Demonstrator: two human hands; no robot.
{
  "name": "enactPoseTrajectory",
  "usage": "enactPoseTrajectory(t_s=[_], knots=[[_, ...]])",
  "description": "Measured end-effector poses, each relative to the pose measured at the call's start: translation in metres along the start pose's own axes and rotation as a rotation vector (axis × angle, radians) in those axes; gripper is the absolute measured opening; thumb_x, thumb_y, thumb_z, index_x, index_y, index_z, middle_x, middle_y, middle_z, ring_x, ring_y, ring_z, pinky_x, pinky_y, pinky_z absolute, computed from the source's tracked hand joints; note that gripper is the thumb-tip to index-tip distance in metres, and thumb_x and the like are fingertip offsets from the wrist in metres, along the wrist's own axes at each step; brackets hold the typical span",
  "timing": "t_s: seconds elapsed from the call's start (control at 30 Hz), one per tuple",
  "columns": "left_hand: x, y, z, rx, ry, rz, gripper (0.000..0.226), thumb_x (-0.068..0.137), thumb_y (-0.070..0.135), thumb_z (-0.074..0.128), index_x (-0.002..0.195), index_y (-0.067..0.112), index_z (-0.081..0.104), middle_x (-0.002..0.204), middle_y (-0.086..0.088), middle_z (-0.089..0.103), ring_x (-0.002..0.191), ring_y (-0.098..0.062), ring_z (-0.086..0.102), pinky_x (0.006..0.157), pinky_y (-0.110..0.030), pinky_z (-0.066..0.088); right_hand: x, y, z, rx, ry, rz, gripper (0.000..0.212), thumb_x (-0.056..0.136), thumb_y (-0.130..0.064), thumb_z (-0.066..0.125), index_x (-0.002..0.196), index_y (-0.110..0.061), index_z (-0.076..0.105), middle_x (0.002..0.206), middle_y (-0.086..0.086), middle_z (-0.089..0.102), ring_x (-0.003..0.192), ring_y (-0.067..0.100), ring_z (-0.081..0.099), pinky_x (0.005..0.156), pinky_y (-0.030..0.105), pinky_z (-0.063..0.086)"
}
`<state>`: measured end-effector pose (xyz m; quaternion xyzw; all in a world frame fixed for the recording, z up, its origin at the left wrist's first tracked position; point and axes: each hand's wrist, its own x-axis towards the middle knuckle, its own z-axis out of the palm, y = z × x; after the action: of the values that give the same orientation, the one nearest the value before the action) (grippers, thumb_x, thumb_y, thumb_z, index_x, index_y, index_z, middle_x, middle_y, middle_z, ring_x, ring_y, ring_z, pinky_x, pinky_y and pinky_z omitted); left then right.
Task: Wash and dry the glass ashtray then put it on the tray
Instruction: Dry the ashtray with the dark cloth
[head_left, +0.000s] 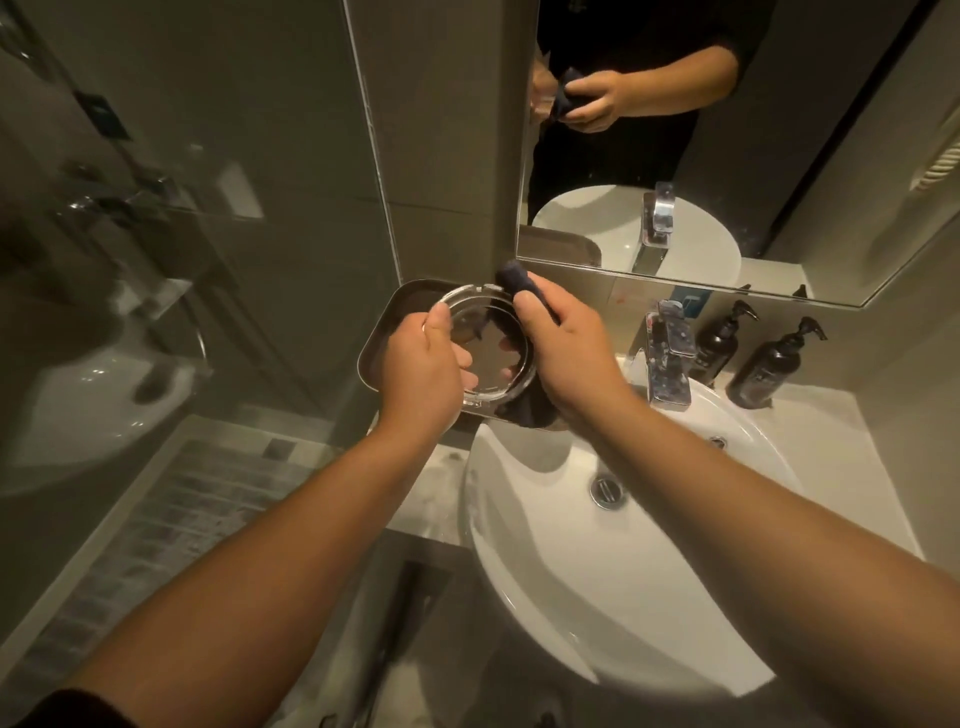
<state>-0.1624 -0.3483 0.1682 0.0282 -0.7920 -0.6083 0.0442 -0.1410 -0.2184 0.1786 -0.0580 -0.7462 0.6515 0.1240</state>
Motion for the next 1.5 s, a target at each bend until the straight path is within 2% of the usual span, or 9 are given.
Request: enactPoseTrajectory(t_s=[0.1, 0.2, 0.3, 0.47, 0.7, 0.87, 1.13, 1.3, 1.5], knots=[[-0.005, 0.001, 0.010, -0.146, 0.056, -0.066, 0.032, 0.105, 0.034, 0.033, 0.086, 0.020, 0.053, 0.069, -0.005, 0.060, 0.044, -0.013, 0.060, 0.048, -0.026, 0.051, -0.019, 0.007, 0.018, 0.117, 0.232, -0.003, 0.031, 0.100, -0.027, 0.047, 0.128, -0.029, 0.062, 0.101, -0.013, 0.070, 0.092, 0.010, 0.066, 0.081, 0.034, 0.057], [-0.013, 0.002, 0.020, -0.263, 0.102, -0.136, 0.034, 0.105, 0.037, 0.032, 0.100, 0.013, 0.054, 0.073, -0.007, 0.061, 0.047, -0.019, 0.067, 0.055, -0.034, 0.058, -0.029, 0.010, 0.029, 0.171, 0.366, -0.008, 0.037, 0.099, -0.028, 0.048, 0.135, -0.028, 0.056, 0.105, -0.028, 0.062, 0.109, 0.019, 0.064, 0.095, 0.046, 0.052], [-0.020, 0.000, 0.026, -0.326, 0.113, -0.200, 0.037, 0.106, 0.037, 0.029, 0.112, 0.009, 0.053, 0.081, -0.010, 0.064, 0.050, -0.019, 0.069, 0.055, -0.029, 0.055, -0.030, 0.012, 0.029, 0.160, 0.366, -0.003, 0.037, 0.100, -0.028, 0.048, 0.136, -0.029, 0.055, 0.122, -0.015, 0.064, 0.116, 0.019, 0.061, 0.100, 0.047, 0.049], [-0.022, -0.011, 0.013, -0.298, -0.066, -0.245, 0.035, 0.104, 0.038, 0.032, 0.107, 0.012, 0.054, 0.082, -0.010, 0.068, 0.060, -0.021, 0.071, 0.069, -0.040, 0.058, -0.021, 0.016, 0.005, 0.124, 0.190, 0.058, 0.029, 0.100, -0.021, 0.049, 0.125, -0.029, 0.062, 0.089, -0.007, 0.070, 0.072, 0.009, 0.063, 0.067, 0.031, 0.056], [0.004, 0.009, -0.017, -0.007, -0.492, -0.093, 0.033, 0.105, 0.033, 0.035, 0.094, 0.011, 0.057, 0.066, -0.006, 0.068, 0.052, -0.018, 0.063, 0.052, -0.026, 0.049, 0.017, -0.009, -0.037, -0.187, -0.343, 0.015, 0.029, 0.099, -0.017, 0.053, 0.126, -0.022, 0.065, 0.096, -0.006, 0.070, 0.078, 0.005, 0.065, 0.068, 0.023, 0.054], [0.009, 0.007, -0.010, 0.063, -0.347, 0.019, 0.036, 0.104, 0.036, 0.035, 0.088, 0.015, 0.060, 0.060, -0.001, 0.067, 0.053, -0.021, 0.063, 0.065, -0.041, 0.051, 0.030, -0.030, -0.037, -0.314, -0.416, -0.019, 0.029, 0.100, -0.020, 0.052, 0.127, -0.025, 0.063, 0.097, -0.014, 0.068, 0.080, -0.005, 0.067, 0.067, 0.011, 0.050], [0.002, -0.004, 0.004, -0.024, -0.008, -0.008, 0.034, 0.105, 0.038, 0.030, 0.089, 0.019, 0.054, 0.065, -0.003, 0.063, 0.049, -0.013, 0.059, 0.056, -0.028, 0.044, 0.011, 0.001, -0.007, 0.020, -0.039, 0.053, 0.026, 0.100, -0.027, 0.049, 0.121, -0.033, 0.065, 0.097, -0.005, 0.072, 0.089, 0.016, 0.068, 0.073, 0.043, 0.059], [-0.007, -0.003, 0.021, -0.271, 0.111, -0.143, 0.036, 0.105, 0.039, 0.030, 0.097, 0.013, 0.053, 0.071, -0.008, 0.061, 0.050, -0.020, 0.066, 0.056, -0.035, 0.057, -0.020, 0.012, 0.027, 0.214, 0.307, 0.048, 0.035, 0.102, -0.024, 0.045, 0.135, -0.026, 0.056, 0.097, -0.008, 0.067, 0.077, 0.006, 0.063, 0.065, 0.025, 0.055], [-0.015, -0.006, 0.032, -0.387, 0.183, -0.268, 0.039, 0.105, 0.040, 0.026, 0.110, 0.010, 0.050, 0.086, -0.013, 0.067, 0.064, -0.026, 0.070, 0.074, -0.046, 0.060, -0.029, 0.015, 0.042, 0.247, 0.390, 0.100, 0.039, 0.102, -0.027, 0.044, 0.141, -0.034, 0.047, 0.113, -0.003, 0.068, 0.086, 0.001, 0.064, 0.071, 0.015, 0.053]])
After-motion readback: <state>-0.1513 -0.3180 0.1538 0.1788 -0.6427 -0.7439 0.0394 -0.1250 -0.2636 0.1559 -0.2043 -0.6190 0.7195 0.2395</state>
